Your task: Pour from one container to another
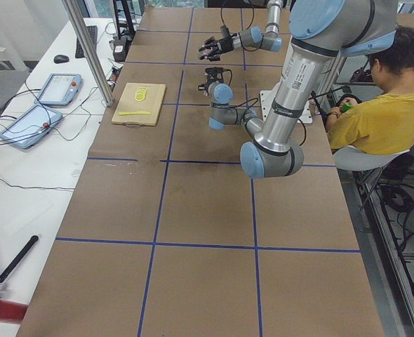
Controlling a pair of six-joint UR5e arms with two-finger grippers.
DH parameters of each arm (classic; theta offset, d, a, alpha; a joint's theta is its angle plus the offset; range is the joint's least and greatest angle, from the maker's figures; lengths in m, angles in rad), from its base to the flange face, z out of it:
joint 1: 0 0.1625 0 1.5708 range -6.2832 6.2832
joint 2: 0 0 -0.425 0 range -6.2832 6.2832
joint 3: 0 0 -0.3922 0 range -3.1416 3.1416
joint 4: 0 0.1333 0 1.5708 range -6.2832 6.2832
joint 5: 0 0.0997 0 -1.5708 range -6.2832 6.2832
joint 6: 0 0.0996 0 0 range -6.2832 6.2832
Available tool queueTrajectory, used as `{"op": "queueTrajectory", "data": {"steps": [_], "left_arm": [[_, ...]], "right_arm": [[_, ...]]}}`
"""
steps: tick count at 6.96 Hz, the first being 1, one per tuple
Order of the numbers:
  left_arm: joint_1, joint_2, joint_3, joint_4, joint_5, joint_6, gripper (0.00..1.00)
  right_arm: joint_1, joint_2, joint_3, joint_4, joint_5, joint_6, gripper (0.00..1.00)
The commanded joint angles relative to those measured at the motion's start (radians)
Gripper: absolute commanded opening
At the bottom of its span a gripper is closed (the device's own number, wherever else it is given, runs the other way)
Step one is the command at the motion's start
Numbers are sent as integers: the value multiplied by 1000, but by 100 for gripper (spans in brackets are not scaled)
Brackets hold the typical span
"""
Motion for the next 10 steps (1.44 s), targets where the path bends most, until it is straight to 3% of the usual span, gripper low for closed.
{"op": "queueTrajectory", "data": {"steps": [1, 2, 7, 10], "left_arm": [[17, 0, 0, 4, 2, -11, 0], [19, 0, 0, 4, 2, -11, 0], [24, 2, 2, 4, 2, -11, 0], [24, 0, 0, 4, 3, -11, 0]], "right_arm": [[-3, 100, 10, -197, -3, 0, 0], [-8, 124, 8, -256, -4, -5, 0], [-54, 135, 59, -270, -3, -202, 0], [-63, 138, 56, -321, -4, -218, 0]]}}
